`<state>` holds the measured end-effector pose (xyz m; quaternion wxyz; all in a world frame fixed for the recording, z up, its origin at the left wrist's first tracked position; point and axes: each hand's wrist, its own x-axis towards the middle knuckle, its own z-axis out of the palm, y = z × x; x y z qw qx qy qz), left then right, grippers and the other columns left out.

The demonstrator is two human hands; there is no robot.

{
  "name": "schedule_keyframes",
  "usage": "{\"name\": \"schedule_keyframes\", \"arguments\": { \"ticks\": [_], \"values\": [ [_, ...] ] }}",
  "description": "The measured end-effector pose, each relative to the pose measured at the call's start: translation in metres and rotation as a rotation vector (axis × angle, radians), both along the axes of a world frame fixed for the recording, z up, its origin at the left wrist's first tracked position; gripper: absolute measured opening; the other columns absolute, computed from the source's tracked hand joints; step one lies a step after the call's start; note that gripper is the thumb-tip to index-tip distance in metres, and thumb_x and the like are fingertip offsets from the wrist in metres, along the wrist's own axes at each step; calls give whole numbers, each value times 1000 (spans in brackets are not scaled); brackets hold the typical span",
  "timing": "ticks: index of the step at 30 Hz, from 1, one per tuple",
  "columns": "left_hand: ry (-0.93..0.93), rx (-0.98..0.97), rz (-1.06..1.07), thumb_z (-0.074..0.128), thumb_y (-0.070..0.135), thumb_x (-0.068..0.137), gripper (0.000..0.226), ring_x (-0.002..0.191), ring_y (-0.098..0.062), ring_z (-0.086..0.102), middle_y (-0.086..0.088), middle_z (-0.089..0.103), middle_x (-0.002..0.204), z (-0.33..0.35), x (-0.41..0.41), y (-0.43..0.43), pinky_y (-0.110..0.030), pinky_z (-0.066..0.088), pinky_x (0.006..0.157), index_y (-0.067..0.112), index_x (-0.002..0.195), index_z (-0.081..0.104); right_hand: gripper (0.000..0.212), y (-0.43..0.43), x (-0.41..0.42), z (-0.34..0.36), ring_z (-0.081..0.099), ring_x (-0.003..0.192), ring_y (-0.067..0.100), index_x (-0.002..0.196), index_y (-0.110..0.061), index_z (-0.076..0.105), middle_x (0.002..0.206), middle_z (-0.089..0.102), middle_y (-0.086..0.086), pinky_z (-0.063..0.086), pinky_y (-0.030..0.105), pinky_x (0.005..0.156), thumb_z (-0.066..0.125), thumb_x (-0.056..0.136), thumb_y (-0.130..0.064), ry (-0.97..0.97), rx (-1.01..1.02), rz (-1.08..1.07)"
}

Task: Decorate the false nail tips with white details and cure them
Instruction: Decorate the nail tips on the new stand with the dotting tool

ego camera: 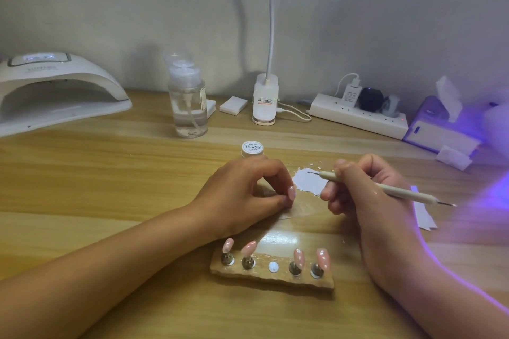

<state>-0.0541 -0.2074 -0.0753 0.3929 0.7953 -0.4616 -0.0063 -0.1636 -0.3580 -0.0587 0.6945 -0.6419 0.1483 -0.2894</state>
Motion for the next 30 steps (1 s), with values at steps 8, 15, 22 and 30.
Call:
{"name": "schedule_keyframes", "arguments": {
  "ticks": [8, 15, 22, 30],
  "values": [
    [17, -18, -11, 79, 13, 80, 13, 61, 19, 48, 13, 71, 85, 1, -1, 1, -4, 33, 59, 24, 81, 71, 22, -15, 3, 3, 43, 38, 8, 65, -14, 45, 48, 62, 4, 34, 17, 39, 62, 79, -10, 125, -261, -101],
    [14, -15, -6, 79, 14, 80, 13, 61, 19, 49, 14, 70, 83, 1, -1, 0, -3, 34, 60, 24, 81, 71, 15, -19, 5, -6, 55, 46, 4, 71, -14, 51, 55, 68, -2, 43, 26, 53, 63, 77, -20, 362, -577, -68],
    [16, -8, -5, 79, 16, 81, 12, 62, 18, 49, 14, 70, 84, 1, -1, 1, -5, 34, 60, 25, 81, 71, 26, -20, 5, 1, 48, 40, 9, 66, -17, 45, 53, 65, 7, 37, 21, 39, 60, 84, -8, 95, -174, -131],
    [-8, -5, -2, 79, 16, 80, 11, 62, 18, 48, 14, 70, 83, 0, 0, 0, -5, 32, 59, 23, 81, 70, 24, 7, 3, -2, 50, 41, 13, 63, -16, 46, 55, 65, 15, 42, 19, 41, 66, 76, -17, 115, -59, 116]
  ]
}}
